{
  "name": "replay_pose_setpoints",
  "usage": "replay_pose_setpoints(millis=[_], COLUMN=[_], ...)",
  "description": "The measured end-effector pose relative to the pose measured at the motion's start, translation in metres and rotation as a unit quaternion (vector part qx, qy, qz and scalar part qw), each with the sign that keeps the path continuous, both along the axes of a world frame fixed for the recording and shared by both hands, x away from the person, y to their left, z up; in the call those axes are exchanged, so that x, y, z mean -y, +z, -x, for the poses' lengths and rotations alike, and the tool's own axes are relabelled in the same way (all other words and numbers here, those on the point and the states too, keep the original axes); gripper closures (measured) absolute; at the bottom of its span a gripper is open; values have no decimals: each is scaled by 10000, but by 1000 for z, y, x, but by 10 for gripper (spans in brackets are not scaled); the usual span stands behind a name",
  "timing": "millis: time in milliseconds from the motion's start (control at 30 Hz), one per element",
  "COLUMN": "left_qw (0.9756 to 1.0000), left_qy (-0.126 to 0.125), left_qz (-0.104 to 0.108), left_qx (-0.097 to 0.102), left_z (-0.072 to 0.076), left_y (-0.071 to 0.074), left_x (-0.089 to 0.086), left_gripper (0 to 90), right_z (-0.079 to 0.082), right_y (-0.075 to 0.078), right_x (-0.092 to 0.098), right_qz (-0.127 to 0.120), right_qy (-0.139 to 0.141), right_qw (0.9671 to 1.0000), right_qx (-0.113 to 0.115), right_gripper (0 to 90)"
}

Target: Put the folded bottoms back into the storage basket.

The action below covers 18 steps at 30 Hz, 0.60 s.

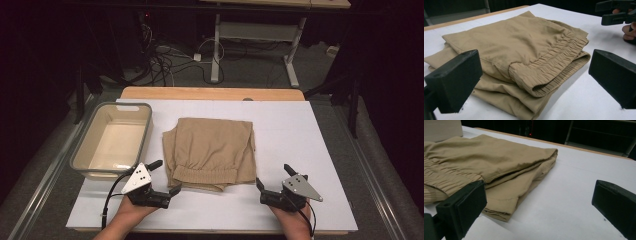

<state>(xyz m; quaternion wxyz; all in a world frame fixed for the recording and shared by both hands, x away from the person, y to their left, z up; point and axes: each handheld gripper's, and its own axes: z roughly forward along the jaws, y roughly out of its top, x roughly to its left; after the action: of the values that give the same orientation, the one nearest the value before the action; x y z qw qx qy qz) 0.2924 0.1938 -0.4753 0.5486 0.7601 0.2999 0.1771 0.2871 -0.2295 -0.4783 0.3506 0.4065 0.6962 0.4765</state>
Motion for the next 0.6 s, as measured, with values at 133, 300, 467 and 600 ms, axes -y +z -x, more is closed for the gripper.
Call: replay_pose_setpoints(millis=[133,300,467,600], left_qw=[10000,10000,9999,9999], left_qy=[33,19,16,35], left_qz=[7,-3,-9,-71], left_qx=[-20,-64,-99,-119], left_z=[-1,-2,-2,-1], left_y=[0,-1,0,0], left_x=[-1,-1,-1,-2], left_gripper=[0,0,0,0], right_z=[3,5,5,5], right_y=[6,11,10,11], right_x=[2,3,3,1], right_qz=[-89,-146,-124,-103], right_qy=[-3,-4,2,26], right_qw=[9999,9997,9998,9998], right_qx=[144,188,135,143], right_gripper=[3,3,3,3])
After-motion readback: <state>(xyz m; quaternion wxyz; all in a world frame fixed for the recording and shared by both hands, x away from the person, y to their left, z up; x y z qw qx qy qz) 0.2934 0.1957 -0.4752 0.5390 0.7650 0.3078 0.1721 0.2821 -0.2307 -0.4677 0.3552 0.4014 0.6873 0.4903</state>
